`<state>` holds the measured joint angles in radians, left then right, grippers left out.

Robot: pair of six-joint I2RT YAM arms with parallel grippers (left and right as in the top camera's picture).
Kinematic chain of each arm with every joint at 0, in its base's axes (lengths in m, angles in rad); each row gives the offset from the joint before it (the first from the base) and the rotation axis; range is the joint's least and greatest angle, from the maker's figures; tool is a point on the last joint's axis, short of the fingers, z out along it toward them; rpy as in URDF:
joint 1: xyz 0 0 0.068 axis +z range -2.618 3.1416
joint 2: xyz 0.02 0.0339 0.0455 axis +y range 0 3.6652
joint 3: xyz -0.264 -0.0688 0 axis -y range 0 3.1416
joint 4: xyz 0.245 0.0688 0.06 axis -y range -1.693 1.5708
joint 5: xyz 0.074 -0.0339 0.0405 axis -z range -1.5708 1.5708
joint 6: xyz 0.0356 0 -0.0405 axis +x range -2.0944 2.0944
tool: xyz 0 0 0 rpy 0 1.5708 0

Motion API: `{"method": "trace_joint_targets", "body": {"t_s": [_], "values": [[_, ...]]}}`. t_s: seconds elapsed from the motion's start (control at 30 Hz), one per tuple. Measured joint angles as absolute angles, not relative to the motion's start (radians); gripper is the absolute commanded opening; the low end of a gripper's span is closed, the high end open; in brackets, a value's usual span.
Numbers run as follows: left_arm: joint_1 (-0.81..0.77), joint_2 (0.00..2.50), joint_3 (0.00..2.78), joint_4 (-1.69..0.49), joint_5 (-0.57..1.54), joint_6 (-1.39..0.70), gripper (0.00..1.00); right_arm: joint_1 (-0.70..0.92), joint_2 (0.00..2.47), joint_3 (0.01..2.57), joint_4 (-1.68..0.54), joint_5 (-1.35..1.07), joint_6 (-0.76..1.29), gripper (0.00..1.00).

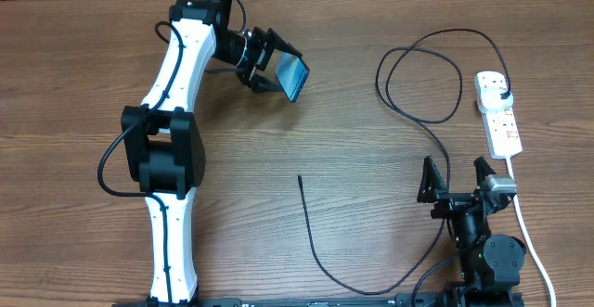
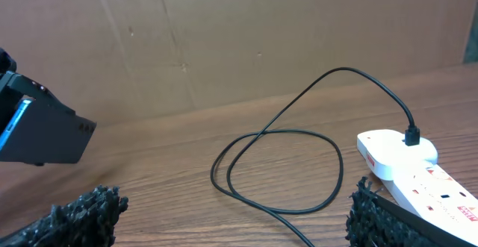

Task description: Plug charger to phone and switch on socket

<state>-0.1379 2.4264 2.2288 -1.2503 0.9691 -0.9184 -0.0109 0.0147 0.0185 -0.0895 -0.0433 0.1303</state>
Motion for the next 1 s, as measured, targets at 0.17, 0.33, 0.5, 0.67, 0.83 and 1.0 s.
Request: {"method": "trace_joint_targets", "body": {"t_s": [0.17, 0.33, 0.5, 0.67, 0.83, 1.0], "values": [[-0.138, 2.426, 2.229, -1.293, 1.004, -0.933, 0.04, -0.011, 0.015, 0.019, -0.089, -0.044, 0.13, 1.0], [-0.138, 2.426, 2.229, -1.295, 1.068, -0.936, 0.04, -0.011, 0.015, 0.019, -0.089, -0.044, 0.131, 1.0], [-0.138, 2.426, 2.23, -1.295, 1.139, -0.93, 0.04, -0.011, 0.015, 0.019, -0.09, -0.044, 0.13, 1.0], [-0.138, 2.426, 2.23, -1.299, 1.193, -0.909, 0.04, -0.011, 0.015, 0.019, -0.09, -0.044, 0.13, 1.0], [-0.138, 2.426, 2.23, -1.303, 1.228, -0.897, 0.04, -0.011, 0.015, 0.019, -0.09, -0.044, 0.131, 1.0], [-0.138, 2.426, 2.23, -1.303, 1.241, -0.887, 0.04, -0.011, 0.015, 0.019, -0.089, -0.043, 0.13, 1.0]]}}
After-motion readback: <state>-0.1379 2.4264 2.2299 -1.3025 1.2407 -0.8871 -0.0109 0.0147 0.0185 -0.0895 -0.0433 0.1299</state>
